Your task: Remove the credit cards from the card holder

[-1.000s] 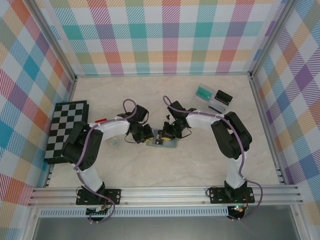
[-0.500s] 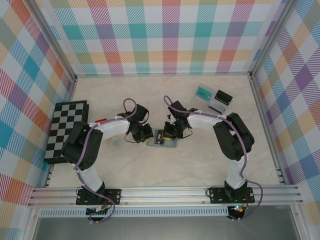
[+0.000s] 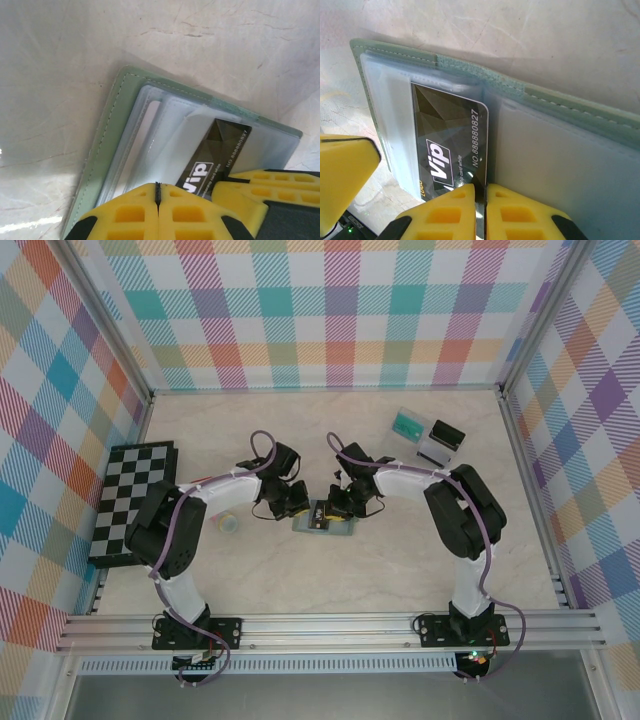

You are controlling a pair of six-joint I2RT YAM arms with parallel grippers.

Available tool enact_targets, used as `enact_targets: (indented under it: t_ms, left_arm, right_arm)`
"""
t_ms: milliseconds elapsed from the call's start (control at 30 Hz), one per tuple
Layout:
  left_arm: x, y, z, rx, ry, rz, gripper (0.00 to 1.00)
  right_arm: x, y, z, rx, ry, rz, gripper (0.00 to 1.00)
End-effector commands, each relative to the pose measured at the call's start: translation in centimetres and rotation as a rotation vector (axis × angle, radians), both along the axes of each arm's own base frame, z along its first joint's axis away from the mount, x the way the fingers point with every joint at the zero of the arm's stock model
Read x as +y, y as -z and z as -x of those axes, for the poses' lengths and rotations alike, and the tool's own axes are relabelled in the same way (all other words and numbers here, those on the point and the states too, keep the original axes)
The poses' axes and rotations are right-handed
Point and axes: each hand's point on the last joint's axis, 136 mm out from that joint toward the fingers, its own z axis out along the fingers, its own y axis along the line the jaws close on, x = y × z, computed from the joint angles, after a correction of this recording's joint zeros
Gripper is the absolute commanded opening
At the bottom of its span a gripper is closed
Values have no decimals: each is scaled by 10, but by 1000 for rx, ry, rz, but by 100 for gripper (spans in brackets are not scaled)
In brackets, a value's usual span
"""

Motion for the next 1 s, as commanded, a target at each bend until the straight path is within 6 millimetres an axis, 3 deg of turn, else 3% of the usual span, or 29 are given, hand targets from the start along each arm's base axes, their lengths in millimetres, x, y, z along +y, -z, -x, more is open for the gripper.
enact_targets:
  t_ms: [0,367,633,967]
  left_arm:
    - [-5,8,2,27,15,2,0]
    - [12,28,17,73,2,-69,0]
    - [21,34,23,84,-6,-108,0]
    - [28,36,24,80,-15,-146,0]
  right_arm:
    - [-1,9,3,24,-15,18,13]
    - [12,7,3,51,-19,-75,22]
    - [17,4,1,64,-10,-128,23]
    - [-13,9,4,41,27,36,12]
